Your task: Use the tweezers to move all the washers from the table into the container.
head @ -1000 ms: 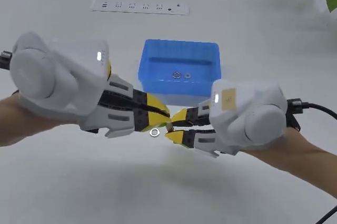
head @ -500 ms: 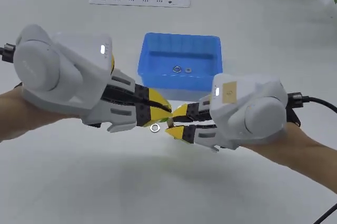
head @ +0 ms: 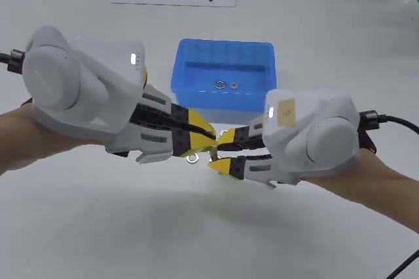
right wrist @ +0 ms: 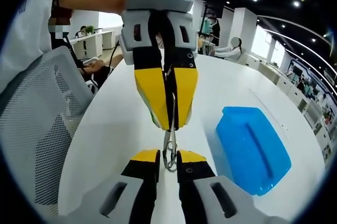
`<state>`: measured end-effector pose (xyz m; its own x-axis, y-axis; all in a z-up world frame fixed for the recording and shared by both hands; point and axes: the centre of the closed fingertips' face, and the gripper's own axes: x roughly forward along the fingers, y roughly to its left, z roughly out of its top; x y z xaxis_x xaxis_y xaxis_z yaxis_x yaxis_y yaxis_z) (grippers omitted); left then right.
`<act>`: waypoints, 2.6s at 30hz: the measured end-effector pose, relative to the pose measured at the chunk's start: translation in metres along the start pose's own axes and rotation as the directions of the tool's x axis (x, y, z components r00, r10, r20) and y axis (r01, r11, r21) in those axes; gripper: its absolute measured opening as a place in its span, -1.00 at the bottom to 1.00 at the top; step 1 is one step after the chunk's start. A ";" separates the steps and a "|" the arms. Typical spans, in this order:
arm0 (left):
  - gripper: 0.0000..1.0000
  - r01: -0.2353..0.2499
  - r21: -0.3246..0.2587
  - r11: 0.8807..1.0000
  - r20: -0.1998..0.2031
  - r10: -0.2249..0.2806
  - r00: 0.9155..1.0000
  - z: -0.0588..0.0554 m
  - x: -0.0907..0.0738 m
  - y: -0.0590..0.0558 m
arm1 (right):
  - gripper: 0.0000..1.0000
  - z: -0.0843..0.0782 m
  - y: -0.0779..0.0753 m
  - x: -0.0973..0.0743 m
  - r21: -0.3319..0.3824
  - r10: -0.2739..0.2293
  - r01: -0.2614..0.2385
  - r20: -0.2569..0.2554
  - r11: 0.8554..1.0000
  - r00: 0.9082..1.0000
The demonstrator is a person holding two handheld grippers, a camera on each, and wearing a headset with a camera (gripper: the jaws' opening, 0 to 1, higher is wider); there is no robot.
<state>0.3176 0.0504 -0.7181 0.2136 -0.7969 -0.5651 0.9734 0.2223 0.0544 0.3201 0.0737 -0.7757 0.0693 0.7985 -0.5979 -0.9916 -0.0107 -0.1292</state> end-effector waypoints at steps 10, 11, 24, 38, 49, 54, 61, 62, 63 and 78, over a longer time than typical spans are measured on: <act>-0.89 0.001 -0.005 1.000 0.002 -0.001 1.000 0.001 0.001 0.000 | -0.79 -0.002 -0.001 0.000 0.027 0.025 -0.025 -0.012 0.999 1.000; -0.89 0.000 -0.005 1.000 0.003 0.000 1.000 0.001 0.001 0.001 | -0.79 -0.002 -0.001 0.000 0.028 0.024 -0.024 -0.013 0.999 1.000; -0.89 0.003 0.011 1.000 -0.003 -0.003 1.000 0.006 -0.004 -0.001 | -0.80 0.004 0.001 -0.004 0.012 0.023 -0.022 -0.017 1.000 1.000; -0.89 -0.029 0.061 0.998 0.023 0.028 0.999 0.033 -0.025 0.014 | -0.80 0.033 -0.018 -0.022 -0.051 -0.026 0.026 0.001 0.998 1.000; -0.88 -0.061 0.116 0.991 0.038 0.056 0.998 0.058 -0.038 0.036 | -0.80 0.055 -0.045 -0.035 -0.095 -0.085 0.087 0.022 0.992 0.996; -0.88 -0.070 0.140 0.988 0.043 0.065 0.997 0.066 -0.042 0.048 | -0.80 0.062 -0.059 -0.039 -0.110 -0.108 0.111 0.031 0.988 0.994; -0.89 -0.066 0.168 0.983 0.039 0.060 0.997 0.068 -0.040 0.067 | -0.80 0.067 -0.076 -0.040 -0.118 -0.125 0.130 0.045 0.985 0.991; -0.89 -0.067 0.173 0.983 0.039 0.061 0.997 0.069 -0.040 0.070 | -0.80 0.067 -0.078 -0.040 -0.119 -0.126 0.131 0.045 0.984 0.991; -0.89 -0.066 0.173 0.983 0.039 0.060 0.997 0.069 -0.040 0.072 | -0.80 0.067 -0.081 -0.040 -0.122 -0.128 0.132 0.046 0.984 0.991; -0.88 -0.084 0.163 0.983 0.026 0.081 0.996 0.050 -0.029 0.123 | -0.80 0.055 -0.126 -0.018 -0.125 -0.136 0.140 0.037 0.982 0.990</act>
<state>0.4353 0.0730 -0.6538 0.2938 -0.7908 -0.5370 0.9524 0.1943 0.2348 0.4380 0.0937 -0.7057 0.1996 0.8145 -0.5447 -0.9505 0.0259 -0.3095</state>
